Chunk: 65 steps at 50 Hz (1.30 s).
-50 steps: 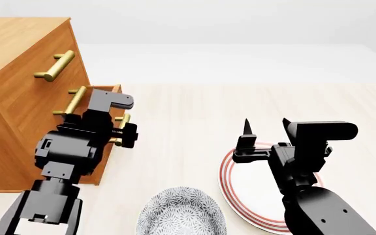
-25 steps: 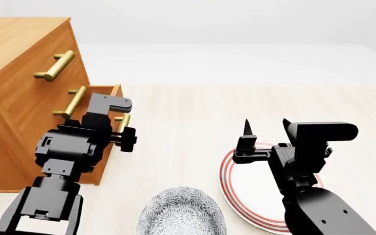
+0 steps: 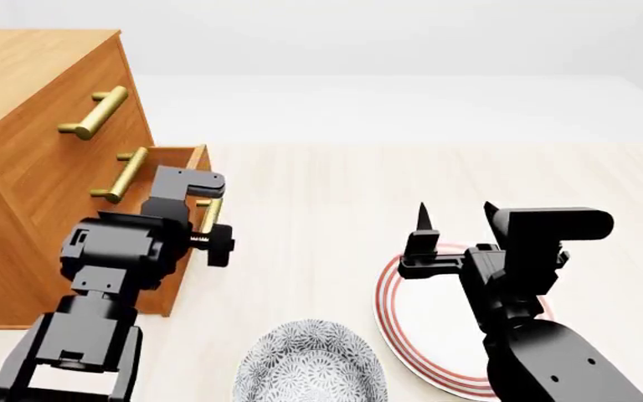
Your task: Open the bottom drawer of the cabinet.
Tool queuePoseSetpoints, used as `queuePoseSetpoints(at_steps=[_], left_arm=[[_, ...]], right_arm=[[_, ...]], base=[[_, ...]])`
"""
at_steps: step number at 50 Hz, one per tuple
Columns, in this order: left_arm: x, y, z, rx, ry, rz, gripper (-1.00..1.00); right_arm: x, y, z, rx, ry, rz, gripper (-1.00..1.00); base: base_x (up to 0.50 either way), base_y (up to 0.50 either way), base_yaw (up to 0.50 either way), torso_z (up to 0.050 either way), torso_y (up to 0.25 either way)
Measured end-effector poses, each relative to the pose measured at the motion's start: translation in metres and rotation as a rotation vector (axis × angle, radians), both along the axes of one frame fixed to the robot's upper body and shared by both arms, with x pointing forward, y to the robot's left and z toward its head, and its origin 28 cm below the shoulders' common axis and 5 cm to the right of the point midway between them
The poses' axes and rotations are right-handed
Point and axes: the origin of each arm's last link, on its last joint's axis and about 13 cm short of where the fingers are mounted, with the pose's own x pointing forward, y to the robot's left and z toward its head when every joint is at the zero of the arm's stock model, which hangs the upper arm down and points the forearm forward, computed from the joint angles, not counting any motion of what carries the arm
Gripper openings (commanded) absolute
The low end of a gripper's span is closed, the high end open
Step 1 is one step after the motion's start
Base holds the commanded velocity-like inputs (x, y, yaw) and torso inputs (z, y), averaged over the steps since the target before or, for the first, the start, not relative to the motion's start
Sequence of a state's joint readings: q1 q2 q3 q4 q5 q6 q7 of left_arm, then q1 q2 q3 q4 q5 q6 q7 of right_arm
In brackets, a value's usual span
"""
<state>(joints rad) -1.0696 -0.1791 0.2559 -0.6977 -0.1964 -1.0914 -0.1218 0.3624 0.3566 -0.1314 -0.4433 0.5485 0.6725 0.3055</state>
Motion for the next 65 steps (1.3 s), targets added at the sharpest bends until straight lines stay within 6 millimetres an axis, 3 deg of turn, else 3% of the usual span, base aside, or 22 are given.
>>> queuePoseSetpoints(at_steps=[65], left_arm=[[-0.009, -0.015, 0.004, -0.054, 0.031, -0.132, 1.00]], right_arm=[[-0.001, -0.001, 0.001, 0.000, -0.004, -0.003, 1.00]], base=[[0.00, 0.00, 0.00, 0.000, 0.000]])
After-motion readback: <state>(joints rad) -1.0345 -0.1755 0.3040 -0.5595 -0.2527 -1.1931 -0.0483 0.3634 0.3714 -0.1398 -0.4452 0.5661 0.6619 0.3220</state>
